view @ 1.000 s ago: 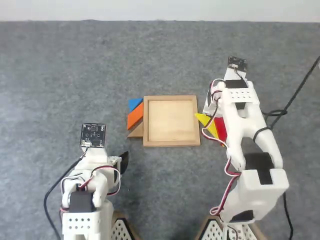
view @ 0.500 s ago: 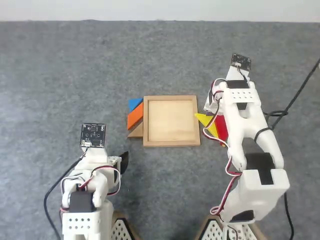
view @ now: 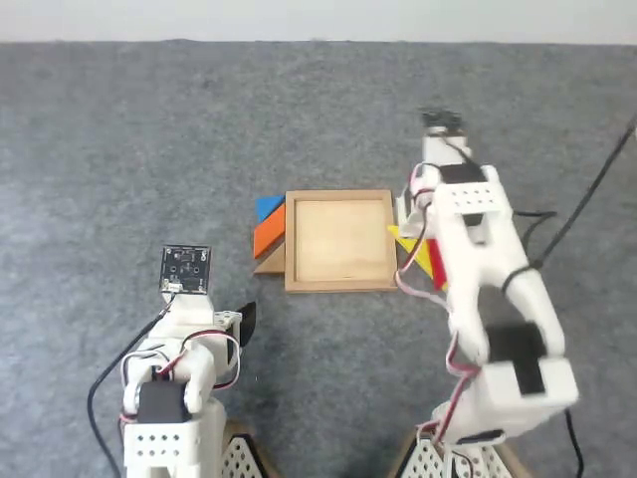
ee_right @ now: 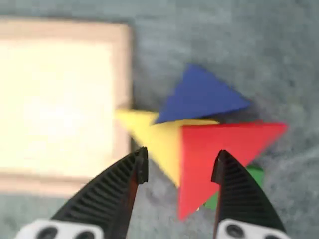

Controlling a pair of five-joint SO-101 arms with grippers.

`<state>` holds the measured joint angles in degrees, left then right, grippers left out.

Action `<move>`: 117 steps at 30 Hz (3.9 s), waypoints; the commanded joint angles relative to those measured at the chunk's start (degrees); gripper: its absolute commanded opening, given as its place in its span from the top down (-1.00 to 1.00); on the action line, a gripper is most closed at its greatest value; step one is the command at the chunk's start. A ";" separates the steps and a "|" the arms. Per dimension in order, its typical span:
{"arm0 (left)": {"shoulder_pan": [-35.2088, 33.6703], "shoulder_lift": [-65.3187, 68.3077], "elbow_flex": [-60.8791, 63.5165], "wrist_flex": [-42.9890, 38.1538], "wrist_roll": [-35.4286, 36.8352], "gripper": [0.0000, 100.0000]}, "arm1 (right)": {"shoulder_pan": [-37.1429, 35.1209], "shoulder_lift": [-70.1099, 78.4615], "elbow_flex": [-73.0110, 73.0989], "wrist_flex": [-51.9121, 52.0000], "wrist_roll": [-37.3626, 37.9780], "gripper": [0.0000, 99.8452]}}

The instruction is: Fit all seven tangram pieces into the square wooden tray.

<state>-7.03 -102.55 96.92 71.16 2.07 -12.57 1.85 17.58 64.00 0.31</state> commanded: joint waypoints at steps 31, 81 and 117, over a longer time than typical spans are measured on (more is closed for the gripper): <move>0.00 -0.62 -0.40 0.35 -0.44 0.51 | 0.40 -9.63 31.82 -32.84 43.43 0.55; 0.00 -0.62 -0.40 0.35 -0.44 0.51 | 14.29 -23.78 21.45 -14.20 9.76 0.61; 0.00 -0.62 -0.40 0.35 -0.44 0.51 | 17.98 7.96 2.11 -15.78 6.59 0.97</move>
<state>-7.03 -102.55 96.92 71.16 2.07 3.43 9.14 22.95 47.82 5.76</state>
